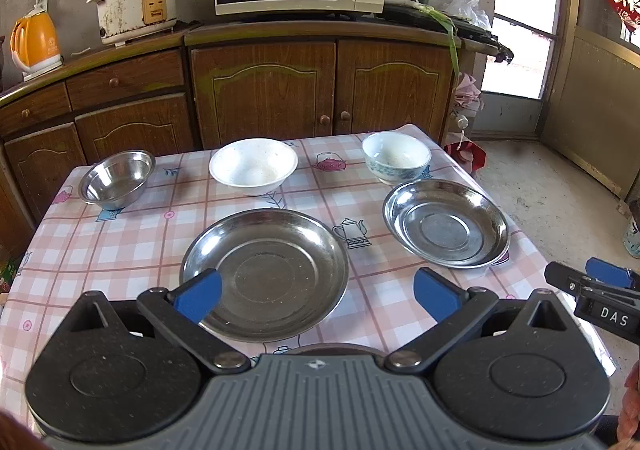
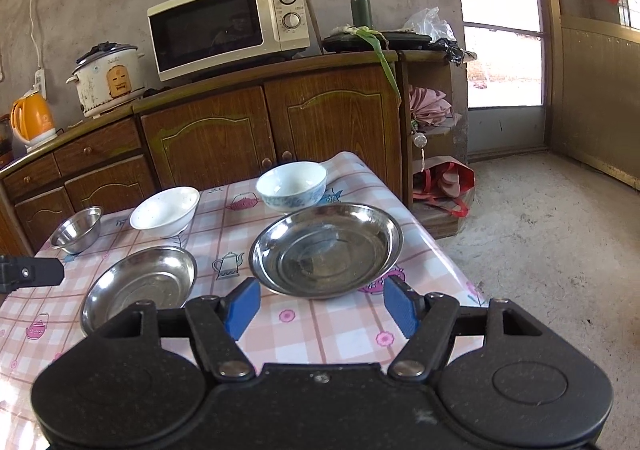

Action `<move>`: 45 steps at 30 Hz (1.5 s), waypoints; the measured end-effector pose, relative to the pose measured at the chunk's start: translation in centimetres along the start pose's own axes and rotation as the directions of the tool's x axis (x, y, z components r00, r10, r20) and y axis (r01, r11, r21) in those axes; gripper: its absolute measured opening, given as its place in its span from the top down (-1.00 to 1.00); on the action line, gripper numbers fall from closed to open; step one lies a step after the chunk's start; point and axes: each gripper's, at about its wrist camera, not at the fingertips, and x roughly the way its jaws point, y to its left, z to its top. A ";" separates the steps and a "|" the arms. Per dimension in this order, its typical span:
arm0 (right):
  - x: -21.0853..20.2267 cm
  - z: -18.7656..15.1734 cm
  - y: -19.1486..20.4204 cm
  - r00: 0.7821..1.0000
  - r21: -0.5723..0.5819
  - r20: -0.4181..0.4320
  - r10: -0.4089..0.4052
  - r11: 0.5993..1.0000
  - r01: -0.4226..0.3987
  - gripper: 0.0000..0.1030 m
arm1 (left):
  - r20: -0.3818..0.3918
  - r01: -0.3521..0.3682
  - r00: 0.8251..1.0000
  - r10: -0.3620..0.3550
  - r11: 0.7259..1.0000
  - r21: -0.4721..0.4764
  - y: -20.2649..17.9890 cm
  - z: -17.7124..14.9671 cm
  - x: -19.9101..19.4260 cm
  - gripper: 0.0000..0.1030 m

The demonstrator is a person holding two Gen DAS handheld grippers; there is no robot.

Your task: Organize plates and bowls

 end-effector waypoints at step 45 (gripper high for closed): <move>19.5 6.1 -8.5 0.980 -0.047 -0.189 -0.055 0.998 0.047 -0.76 | -0.154 -0.063 0.986 0.061 0.998 -0.009 -7.7 4.4 16.7 -1.00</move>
